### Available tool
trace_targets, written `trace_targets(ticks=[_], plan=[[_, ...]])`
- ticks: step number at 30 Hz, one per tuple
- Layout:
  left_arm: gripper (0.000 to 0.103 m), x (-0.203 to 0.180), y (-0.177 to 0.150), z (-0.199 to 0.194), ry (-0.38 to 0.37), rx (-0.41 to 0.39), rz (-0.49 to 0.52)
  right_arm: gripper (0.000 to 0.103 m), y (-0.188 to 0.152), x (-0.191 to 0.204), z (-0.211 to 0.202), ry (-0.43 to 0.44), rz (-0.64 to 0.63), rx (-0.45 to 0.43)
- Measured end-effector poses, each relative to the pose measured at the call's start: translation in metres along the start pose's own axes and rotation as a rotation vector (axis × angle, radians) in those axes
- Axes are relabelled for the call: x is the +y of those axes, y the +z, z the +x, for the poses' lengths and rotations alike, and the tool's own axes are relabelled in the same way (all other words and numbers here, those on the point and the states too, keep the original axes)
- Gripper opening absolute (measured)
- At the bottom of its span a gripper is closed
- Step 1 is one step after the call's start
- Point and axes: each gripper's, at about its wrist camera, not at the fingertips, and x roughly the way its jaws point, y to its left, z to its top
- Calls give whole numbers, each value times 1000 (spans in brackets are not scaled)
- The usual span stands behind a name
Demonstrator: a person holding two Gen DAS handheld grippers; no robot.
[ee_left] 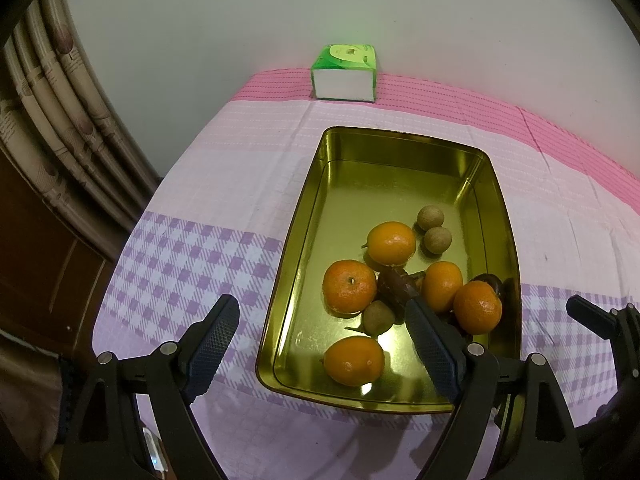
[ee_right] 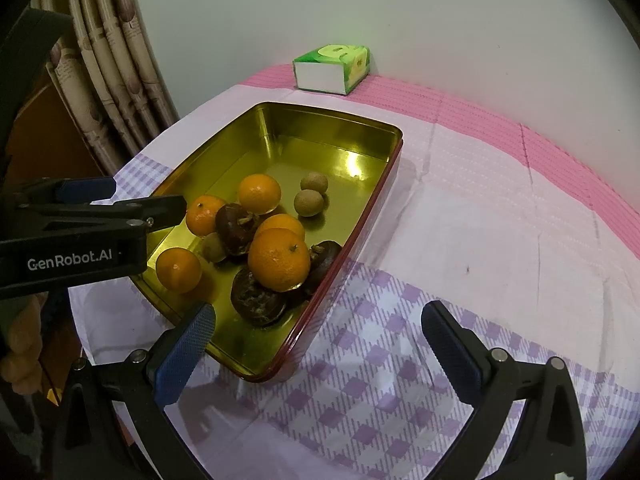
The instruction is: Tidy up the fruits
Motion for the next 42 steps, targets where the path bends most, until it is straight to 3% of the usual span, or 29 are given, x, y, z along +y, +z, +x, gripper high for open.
trace_targets(ticks=[42], plan=[[85, -8, -5, -9, 11, -6, 34, 102, 6, -13, -1, -38, 27, -5]])
